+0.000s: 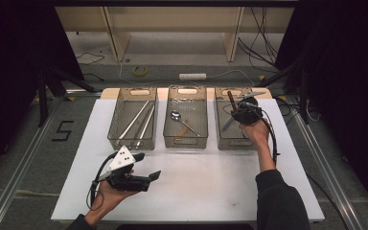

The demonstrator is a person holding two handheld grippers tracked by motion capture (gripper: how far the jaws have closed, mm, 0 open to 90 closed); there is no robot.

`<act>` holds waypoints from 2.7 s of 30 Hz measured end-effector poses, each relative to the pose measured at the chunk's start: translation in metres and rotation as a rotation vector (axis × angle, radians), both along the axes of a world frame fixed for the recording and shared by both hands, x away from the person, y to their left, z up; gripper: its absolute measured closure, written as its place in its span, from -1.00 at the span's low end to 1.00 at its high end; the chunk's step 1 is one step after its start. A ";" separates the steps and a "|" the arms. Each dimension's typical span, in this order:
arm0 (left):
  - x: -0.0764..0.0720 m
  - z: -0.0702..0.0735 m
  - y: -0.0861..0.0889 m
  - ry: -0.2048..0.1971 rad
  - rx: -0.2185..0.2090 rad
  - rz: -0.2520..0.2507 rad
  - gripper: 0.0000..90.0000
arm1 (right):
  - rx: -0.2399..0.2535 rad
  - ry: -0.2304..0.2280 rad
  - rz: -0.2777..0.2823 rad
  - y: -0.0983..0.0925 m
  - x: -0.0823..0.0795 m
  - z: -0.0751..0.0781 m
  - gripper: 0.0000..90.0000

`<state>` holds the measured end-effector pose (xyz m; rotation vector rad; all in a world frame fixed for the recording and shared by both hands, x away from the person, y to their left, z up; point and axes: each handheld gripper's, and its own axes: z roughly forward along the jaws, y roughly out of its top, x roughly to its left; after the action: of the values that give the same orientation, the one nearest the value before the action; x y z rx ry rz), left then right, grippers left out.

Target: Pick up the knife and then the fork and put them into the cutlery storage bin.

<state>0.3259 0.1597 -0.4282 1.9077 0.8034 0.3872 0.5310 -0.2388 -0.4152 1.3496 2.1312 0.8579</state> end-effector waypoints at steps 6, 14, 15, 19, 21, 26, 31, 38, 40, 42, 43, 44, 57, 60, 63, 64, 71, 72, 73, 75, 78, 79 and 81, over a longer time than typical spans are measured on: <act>0.000 0.000 0.000 0.000 0.001 -0.001 -0.65 | 0.008 -0.008 0.003 0.000 -0.001 0.002 0.65; 0.000 0.000 0.000 -0.002 0.000 0.002 -0.65 | 0.045 -0.031 0.023 -0.001 -0.005 0.010 0.48; 0.000 0.000 0.000 -0.002 0.000 0.002 -0.65 | 0.056 -0.030 0.028 -0.002 -0.006 0.011 0.47; 0.000 0.000 0.000 -0.003 -0.003 0.004 -0.65 | 0.089 -0.024 0.045 -0.003 -0.011 0.015 0.38; 0.000 0.000 0.000 -0.004 -0.002 0.005 -0.65 | 0.092 -0.035 0.052 -0.004 -0.015 0.016 0.34; 0.000 0.000 0.000 -0.005 -0.002 0.005 -0.65 | 0.155 -0.016 0.034 -0.007 -0.023 0.018 0.07; 0.000 0.000 0.001 -0.004 -0.001 0.006 -0.65 | 0.210 -0.019 0.036 -0.008 -0.033 0.021 -0.09; 0.000 0.000 0.001 -0.001 -0.004 0.006 -0.65 | 0.257 -0.031 0.052 -0.004 -0.047 0.025 -0.21; 0.000 0.001 0.001 -0.002 -0.003 0.007 -0.65 | 0.263 -0.039 0.057 -0.003 -0.051 0.027 -0.21; 0.000 0.001 0.001 0.000 -0.006 0.006 -0.65 | 0.273 -0.048 0.068 -0.002 -0.055 0.027 -0.22; 0.000 0.001 0.001 0.000 -0.007 0.007 -0.65 | 0.274 -0.051 0.070 -0.001 -0.058 0.028 -0.23; 0.000 0.001 0.001 0.000 -0.007 0.007 -0.65 | 0.272 -0.054 0.076 0.000 -0.060 0.028 -0.24; 0.000 0.000 0.001 0.004 -0.013 0.012 -0.65 | 0.318 -0.113 0.132 0.008 -0.094 0.026 -0.27; 0.000 0.000 0.001 0.005 -0.014 0.013 -0.65 | 0.331 -0.118 0.146 0.009 -0.101 0.024 -0.28; 0.001 0.000 0.001 0.007 -0.017 0.013 -0.65 | 0.342 -0.123 0.162 0.010 -0.106 0.023 -0.28; 0.001 0.000 0.001 0.007 -0.016 0.013 -0.65 | 0.345 -0.124 0.163 0.010 -0.108 0.023 -0.28; 0.001 0.001 0.002 0.007 -0.018 0.013 -0.65 | 0.376 -0.126 0.199 0.011 -0.119 0.018 -0.34; 0.001 0.001 0.002 0.006 -0.019 0.014 -0.65 | 0.378 -0.129 0.203 0.011 -0.121 0.017 -0.34; 0.001 0.001 0.002 0.006 -0.020 0.014 -0.65 | 0.373 -0.131 0.207 0.012 -0.123 0.017 -0.35; 0.001 0.001 0.002 0.007 -0.021 0.015 -0.65 | 0.378 -0.130 0.213 0.013 -0.126 0.016 -0.38; 0.001 0.001 0.002 0.010 -0.028 0.015 -0.65 | 0.379 -0.131 0.231 0.015 -0.133 0.016 -0.44; 0.001 0.001 0.003 0.011 -0.028 0.015 -0.65 | 0.371 -0.129 0.238 0.017 -0.135 0.016 -0.48; 0.001 0.001 0.003 0.010 -0.028 0.017 -0.65 | 0.370 -0.129 0.244 0.018 -0.139 0.015 -0.52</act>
<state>0.3268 0.1623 -0.4270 1.8797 0.8275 0.3754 0.3918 -0.2211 -0.4006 1.1726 2.1345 1.4557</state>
